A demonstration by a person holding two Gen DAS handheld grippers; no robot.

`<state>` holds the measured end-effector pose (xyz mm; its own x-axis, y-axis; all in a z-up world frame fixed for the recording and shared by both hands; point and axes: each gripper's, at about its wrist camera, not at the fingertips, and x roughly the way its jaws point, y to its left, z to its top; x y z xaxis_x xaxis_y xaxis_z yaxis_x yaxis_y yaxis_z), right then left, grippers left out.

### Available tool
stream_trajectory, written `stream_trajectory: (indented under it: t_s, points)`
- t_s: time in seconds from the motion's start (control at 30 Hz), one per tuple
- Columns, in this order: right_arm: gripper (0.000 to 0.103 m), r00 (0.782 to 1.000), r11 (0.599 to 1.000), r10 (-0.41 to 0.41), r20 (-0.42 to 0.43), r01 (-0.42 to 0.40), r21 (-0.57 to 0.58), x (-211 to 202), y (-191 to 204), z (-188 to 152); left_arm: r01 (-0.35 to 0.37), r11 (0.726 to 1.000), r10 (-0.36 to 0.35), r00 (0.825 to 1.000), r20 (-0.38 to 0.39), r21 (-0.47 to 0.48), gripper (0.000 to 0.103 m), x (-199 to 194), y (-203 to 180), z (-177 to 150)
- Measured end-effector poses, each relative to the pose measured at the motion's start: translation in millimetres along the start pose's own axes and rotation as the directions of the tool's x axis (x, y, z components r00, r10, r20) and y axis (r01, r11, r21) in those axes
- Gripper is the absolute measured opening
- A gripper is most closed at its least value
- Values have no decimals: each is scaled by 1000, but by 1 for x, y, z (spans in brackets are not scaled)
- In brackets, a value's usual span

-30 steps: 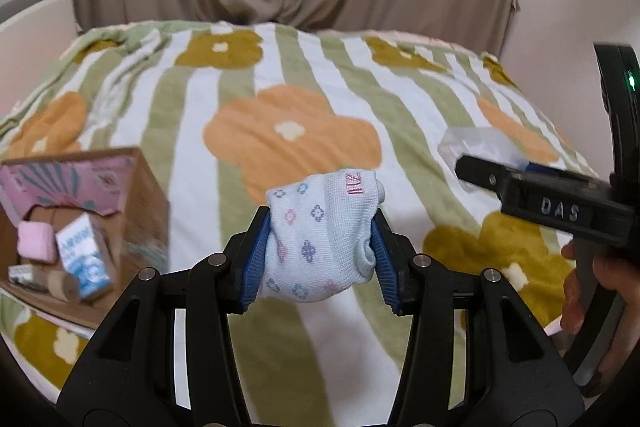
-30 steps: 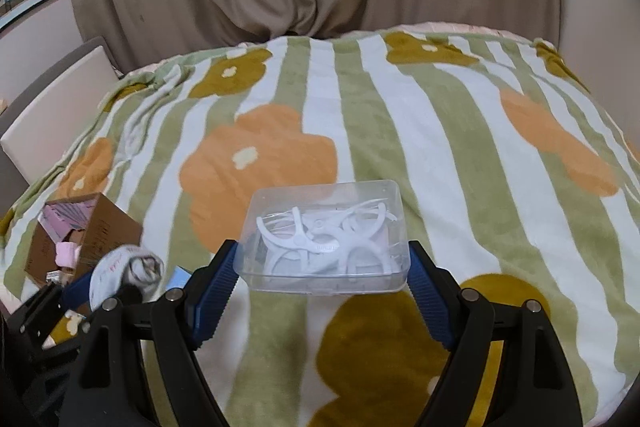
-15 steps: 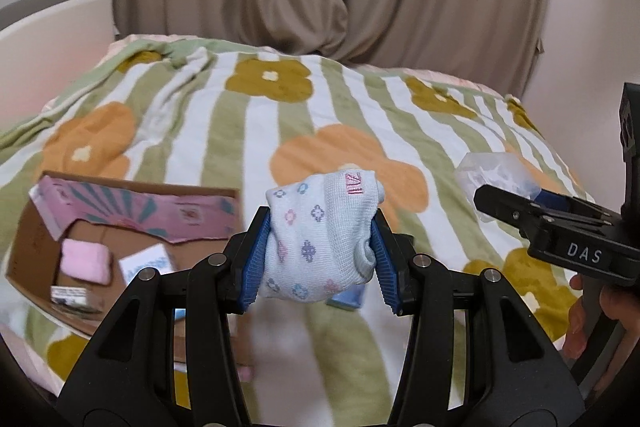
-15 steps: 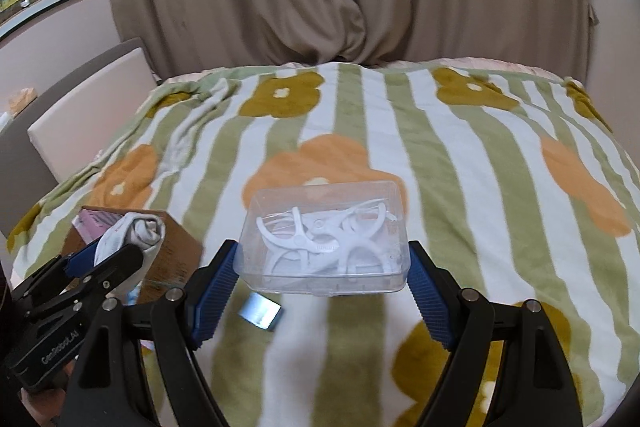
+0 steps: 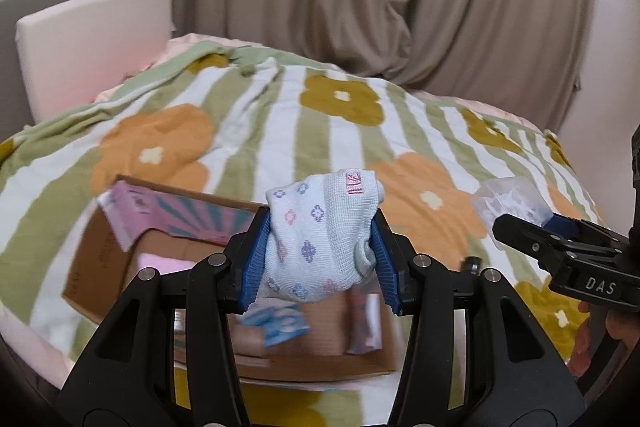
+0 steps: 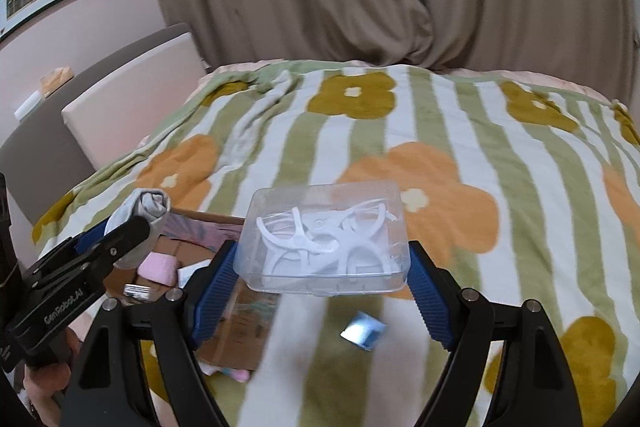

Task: Organize objects
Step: 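Carry the sock roll and floss-pick box over the cardboard box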

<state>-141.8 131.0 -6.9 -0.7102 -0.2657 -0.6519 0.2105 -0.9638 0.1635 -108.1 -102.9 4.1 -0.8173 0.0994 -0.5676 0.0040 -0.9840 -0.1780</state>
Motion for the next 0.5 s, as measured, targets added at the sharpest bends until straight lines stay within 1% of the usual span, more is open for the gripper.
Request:
stream_trajectory:
  t_s: [0.23,0.5]
  points:
    - [78,998,997,47,-41,-50,-52,28,49,0,-47,998,46,999,-19,-52,44,5,57,1]
    - [78,989,989,85,-125,-99,-108,69,101,-13,-71,993,67,996,-52,-95,44,25,107,0]
